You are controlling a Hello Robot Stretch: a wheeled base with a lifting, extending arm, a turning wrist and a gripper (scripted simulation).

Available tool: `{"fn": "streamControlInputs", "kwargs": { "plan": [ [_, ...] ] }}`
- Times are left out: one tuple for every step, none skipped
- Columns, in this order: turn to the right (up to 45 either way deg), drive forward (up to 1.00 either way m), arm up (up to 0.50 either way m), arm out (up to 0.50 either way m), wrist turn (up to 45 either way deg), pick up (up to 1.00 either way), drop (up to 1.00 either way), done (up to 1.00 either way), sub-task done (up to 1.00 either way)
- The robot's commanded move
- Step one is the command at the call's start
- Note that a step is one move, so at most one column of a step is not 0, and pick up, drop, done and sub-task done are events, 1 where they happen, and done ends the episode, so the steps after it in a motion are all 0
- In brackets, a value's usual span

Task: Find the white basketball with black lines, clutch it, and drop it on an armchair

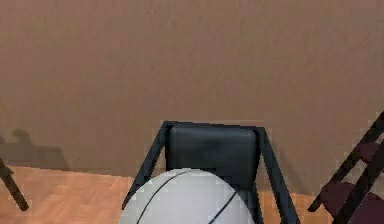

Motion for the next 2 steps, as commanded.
{"fn": "streamControlInputs", "kwargs": {
  "plan": [
    [21.0, 0.00, 0.00, 0.00, 0.0, 0.00, 0.00, 0.00, 0.00],
    [-24.0, 0.00, 0.00, 0.00, 0.0, 0.00, 0.00, 0.00, 0.00]
  ]
}}
